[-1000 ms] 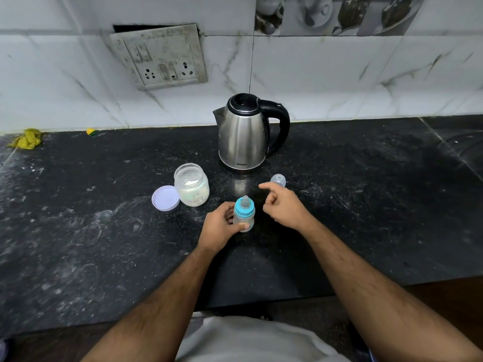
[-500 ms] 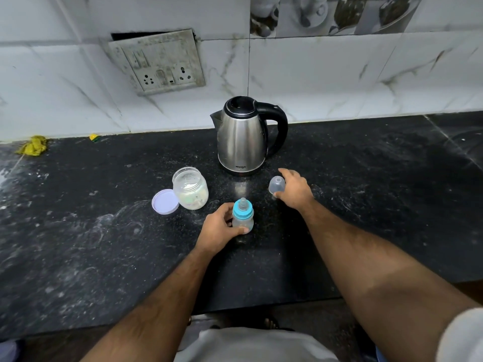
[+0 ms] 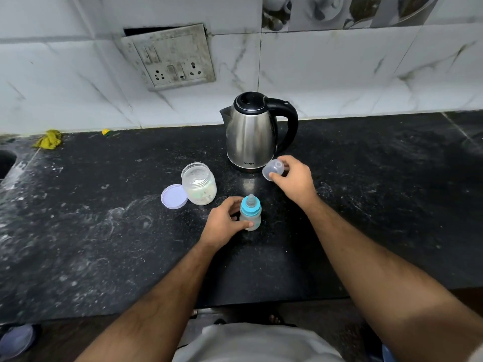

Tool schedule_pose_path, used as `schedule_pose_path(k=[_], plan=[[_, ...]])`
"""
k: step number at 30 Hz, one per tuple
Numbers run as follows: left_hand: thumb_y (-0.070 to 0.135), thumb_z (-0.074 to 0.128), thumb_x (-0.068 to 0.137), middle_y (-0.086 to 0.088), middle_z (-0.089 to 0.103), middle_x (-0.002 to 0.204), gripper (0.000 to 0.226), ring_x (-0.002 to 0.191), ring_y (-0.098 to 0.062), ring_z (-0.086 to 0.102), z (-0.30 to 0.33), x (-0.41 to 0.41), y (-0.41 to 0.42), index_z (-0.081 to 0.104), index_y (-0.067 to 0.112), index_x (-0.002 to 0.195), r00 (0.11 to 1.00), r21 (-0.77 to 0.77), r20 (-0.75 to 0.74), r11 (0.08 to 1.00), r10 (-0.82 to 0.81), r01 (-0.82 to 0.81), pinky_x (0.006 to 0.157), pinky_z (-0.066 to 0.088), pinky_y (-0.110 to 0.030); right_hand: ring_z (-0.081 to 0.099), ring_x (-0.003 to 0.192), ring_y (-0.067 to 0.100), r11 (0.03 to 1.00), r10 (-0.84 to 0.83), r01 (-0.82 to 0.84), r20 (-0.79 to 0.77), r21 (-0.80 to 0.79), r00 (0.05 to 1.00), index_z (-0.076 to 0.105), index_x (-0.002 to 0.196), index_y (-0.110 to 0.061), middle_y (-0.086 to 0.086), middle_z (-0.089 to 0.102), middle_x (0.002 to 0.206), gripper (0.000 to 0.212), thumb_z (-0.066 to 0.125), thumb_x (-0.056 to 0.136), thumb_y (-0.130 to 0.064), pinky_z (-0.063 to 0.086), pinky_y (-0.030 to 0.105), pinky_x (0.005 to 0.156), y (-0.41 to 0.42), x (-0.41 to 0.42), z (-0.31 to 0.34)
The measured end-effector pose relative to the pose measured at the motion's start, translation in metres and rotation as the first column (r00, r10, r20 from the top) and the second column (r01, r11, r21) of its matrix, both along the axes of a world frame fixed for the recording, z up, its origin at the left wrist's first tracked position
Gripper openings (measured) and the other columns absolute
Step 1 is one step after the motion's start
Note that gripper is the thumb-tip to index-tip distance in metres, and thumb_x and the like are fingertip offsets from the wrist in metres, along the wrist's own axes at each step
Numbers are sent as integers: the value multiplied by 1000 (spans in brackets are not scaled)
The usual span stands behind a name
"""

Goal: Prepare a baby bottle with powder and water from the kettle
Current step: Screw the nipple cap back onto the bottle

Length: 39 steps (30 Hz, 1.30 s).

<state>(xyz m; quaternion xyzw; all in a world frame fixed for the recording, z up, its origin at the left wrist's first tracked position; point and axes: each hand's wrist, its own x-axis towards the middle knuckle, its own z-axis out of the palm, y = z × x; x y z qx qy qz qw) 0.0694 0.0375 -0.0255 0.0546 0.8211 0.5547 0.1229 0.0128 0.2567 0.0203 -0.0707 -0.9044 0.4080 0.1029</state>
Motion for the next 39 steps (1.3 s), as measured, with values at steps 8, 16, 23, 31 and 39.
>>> schedule_pose_path(k=[8,16,23,31,39], plan=[[13,89,68,21,68,113,60,109,7,62,-3,0,-1,57,41,111,1000,54,-13,998,-12,13,98,50,-23,67,89,2,928,294,-308,-96,-212,951,62,112,-28,-14,69,99,44,80,73,-19,55,19,68,-25,58,43],[9,88,69,13,71,110,57,107,-2,67,-6,1,-1,61,37,110,999,122,-38,992,0,4,99,53,-31,54,108,-1,916,392,-394,47,75,919,62,126,-23,-7,63,127,50,77,79,-15,44,17,88,-35,73,30],[13,89,68,12,72,109,56,104,-1,67,-10,-1,-2,62,35,111,1000,141,-31,990,2,3,95,53,-24,56,114,10,890,402,-418,119,180,908,59,131,-25,-4,60,130,51,74,82,-19,50,28,92,-40,67,26],[16,89,68,11,73,110,55,105,0,66,-17,-2,-4,65,26,117,1000,134,-10,991,-6,7,91,52,-19,58,115,11,899,398,-408,93,158,913,63,128,-20,-2,63,128,50,78,81,-16,44,22,92,-40,69,20],[14,89,68,12,72,106,50,100,0,67,-15,-5,-4,65,31,109,1000,125,-16,992,-15,17,89,52,-16,61,111,13,877,415,-432,120,212,902,64,124,-17,-2,64,123,49,82,78,-15,47,29,100,-41,64,26]])
